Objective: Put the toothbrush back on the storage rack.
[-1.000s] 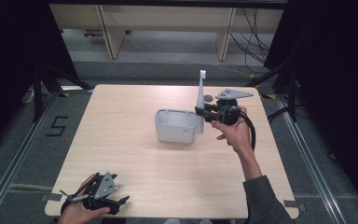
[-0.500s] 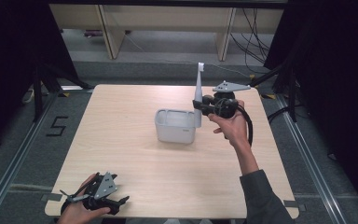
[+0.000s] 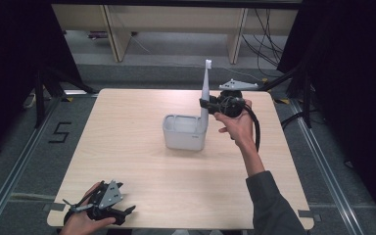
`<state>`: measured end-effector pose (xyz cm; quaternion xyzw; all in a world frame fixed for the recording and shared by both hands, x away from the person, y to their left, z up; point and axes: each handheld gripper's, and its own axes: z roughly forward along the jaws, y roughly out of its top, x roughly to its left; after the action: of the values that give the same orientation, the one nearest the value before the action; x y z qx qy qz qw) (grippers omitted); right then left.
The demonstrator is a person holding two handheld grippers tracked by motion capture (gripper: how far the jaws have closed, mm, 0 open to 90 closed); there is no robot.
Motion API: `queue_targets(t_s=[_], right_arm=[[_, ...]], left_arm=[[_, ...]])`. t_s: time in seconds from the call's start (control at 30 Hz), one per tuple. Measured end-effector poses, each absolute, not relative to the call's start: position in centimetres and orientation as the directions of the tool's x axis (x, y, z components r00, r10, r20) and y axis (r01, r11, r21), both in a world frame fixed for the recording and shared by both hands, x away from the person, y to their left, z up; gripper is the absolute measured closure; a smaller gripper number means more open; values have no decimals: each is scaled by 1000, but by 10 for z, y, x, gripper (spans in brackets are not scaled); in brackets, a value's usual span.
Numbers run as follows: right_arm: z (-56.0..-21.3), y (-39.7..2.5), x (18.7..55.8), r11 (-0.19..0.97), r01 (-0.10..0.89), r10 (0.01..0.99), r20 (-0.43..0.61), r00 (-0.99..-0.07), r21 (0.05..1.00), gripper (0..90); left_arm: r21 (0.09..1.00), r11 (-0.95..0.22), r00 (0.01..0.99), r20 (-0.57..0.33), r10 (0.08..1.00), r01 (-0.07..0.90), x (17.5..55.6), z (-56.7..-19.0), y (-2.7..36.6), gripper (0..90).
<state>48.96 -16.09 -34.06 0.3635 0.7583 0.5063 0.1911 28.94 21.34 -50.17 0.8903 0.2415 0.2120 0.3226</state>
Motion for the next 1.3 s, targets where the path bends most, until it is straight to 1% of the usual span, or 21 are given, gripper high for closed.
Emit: queue_targets(t_s=[0.13, 0.23, 0.27, 0.37, 0.4, 0.5, 0.53, 0.63, 0.67, 0.7, 0.73, 0.77, 0.8, 0.83, 0.87, 0.93, 1.1, 1.17, 1.2, 1.27, 1.3], right_arm=[[-344, -159, 495, 221, 357, 750, 77, -657, 907, 665], [-347, -155, 496, 208, 367, 747, 95, -658, 907, 665], [-348, -154, 497, 222, 350, 746, 73, -662, 910, 666], [-350, -153, 499, 223, 355, 748, 74, -659, 908, 665], [-350, -152, 500, 222, 371, 754, 83, -652, 902, 665], [-353, -152, 503, 238, 349, 753, 55, -655, 906, 665], [-354, -152, 503, 228, 364, 751, 75, -656, 903, 665], [-357, -151, 502, 211, 381, 767, 89, -636, 900, 665], [-358, -152, 504, 230, 361, 759, 66, -648, 904, 664], [-359, -151, 504, 219, 375, 759, 84, -646, 901, 664], [-360, -151, 504, 230, 363, 759, 67, -647, 903, 665], [-361, -150, 503, 230, 382, 767, 75, -637, 895, 665], [-361, -150, 504, 248, 368, 763, 53, -644, 896, 664], [-362, -150, 504, 242, 362, 764, 53, -643, 900, 664], [-363, -149, 504, 235, 381, 763, 73, -642, 894, 665], [-365, -149, 505, 248, 369, 760, 56, -647, 896, 664], [-370, -149, 504, 244, 386, 763, 70, -643, 890, 664], [-372, -150, 505, 260, 366, 766, 40, -642, 894, 664], [-373, -149, 504, 246, 387, 765, 68, -641, 889, 664], [-374, -150, 505, 269, 376, 764, 41, -644, 887, 664], [-376, -149, 505, 260, 387, 764, 57, -643, 885, 664]], left_arm=[[681, -671, 793, 221, 568, 291, 289, -501, 213, 153], [680, -673, 792, 223, 568, 291, 289, -502, 214, 153], [680, -673, 793, 222, 568, 291, 289, -502, 213, 153], [680, -673, 792, 223, 568, 291, 289, -501, 214, 153], [680, -673, 792, 224, 568, 290, 289, -501, 214, 153], [681, -672, 793, 221, 568, 292, 289, -501, 214, 153], [680, -673, 792, 223, 568, 291, 289, -501, 214, 153], [682, -668, 792, 215, 572, 297, 289, -502, 213, 153], [680, -674, 794, 223, 566, 290, 289, -501, 213, 153], [680, -673, 793, 222, 567, 291, 289, -501, 213, 153], [680, -673, 793, 222, 567, 291, 289, -501, 214, 153], [683, -667, 791, 215, 573, 297, 289, -502, 213, 153], [680, -673, 794, 222, 566, 290, 289, -501, 213, 153], [680, -673, 793, 222, 567, 291, 289, -501, 213, 153], [680, -674, 794, 223, 566, 290, 289, -501, 213, 153], [682, -668, 792, 216, 571, 296, 289, -502, 213, 153], [680, -673, 794, 221, 567, 291, 289, -501, 213, 153], [681, -670, 793, 216, 570, 296, 289, -502, 213, 153], [679, -674, 794, 221, 567, 292, 289, -501, 213, 153], [678, -676, 795, 224, 563, 288, 289, -501, 213, 153], [679, -675, 795, 221, 565, 290, 289, -501, 213, 153]])
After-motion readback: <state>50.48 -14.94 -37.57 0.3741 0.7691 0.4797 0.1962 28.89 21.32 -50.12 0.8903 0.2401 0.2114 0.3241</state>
